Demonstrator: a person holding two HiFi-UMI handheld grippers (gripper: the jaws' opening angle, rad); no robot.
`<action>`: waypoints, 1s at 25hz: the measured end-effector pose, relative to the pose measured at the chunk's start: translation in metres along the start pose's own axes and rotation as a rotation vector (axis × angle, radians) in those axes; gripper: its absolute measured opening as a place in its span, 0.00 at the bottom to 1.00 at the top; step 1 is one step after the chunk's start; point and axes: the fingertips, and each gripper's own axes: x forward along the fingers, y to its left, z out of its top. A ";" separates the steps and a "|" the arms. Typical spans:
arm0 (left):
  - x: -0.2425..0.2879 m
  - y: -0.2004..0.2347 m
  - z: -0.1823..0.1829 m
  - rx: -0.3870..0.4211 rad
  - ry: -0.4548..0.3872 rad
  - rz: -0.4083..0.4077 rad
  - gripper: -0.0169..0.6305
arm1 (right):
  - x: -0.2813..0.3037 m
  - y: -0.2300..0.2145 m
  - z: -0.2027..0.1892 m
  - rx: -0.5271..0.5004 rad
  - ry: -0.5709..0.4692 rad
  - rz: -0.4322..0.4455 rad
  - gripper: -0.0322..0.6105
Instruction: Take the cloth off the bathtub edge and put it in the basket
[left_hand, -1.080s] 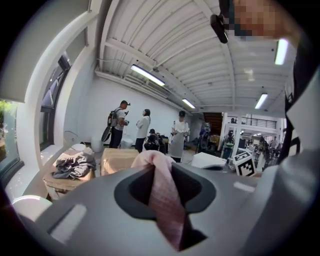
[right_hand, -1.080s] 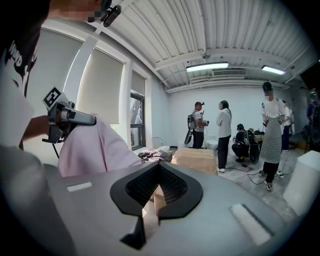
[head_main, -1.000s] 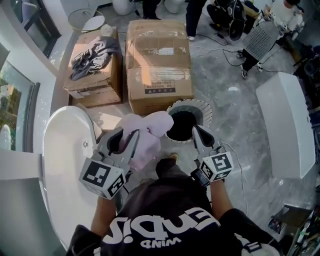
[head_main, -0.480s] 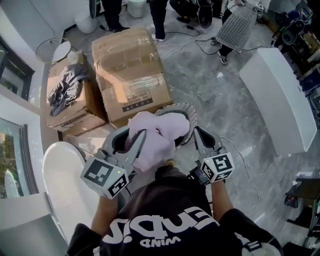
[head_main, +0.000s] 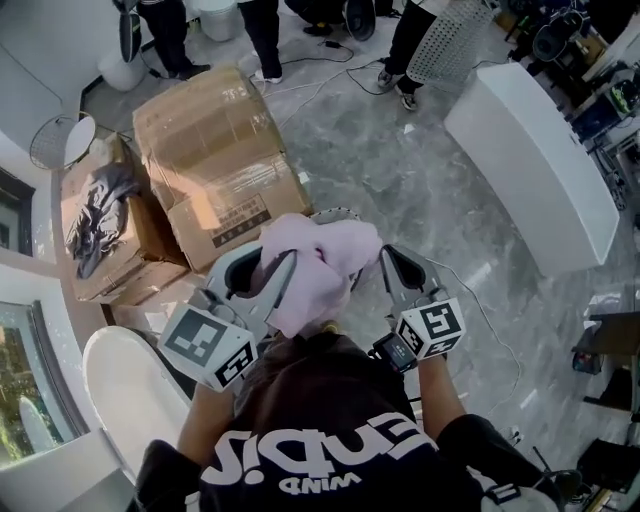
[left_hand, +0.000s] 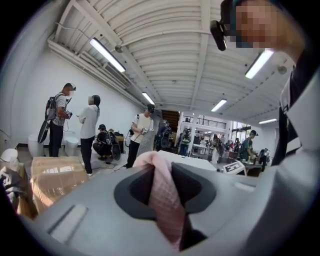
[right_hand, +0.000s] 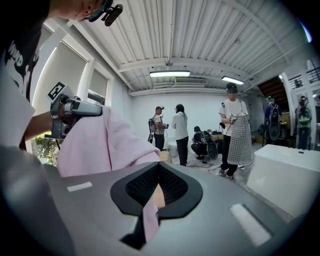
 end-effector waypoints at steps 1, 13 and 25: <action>0.005 0.001 0.001 0.007 0.006 -0.011 0.14 | 0.001 -0.003 0.003 0.003 -0.005 -0.013 0.06; 0.036 0.016 -0.012 0.010 0.081 -0.131 0.14 | 0.011 -0.014 0.009 0.014 -0.018 -0.111 0.06; 0.058 0.023 -0.042 0.008 0.141 -0.168 0.14 | 0.016 -0.025 -0.002 0.031 -0.003 -0.132 0.06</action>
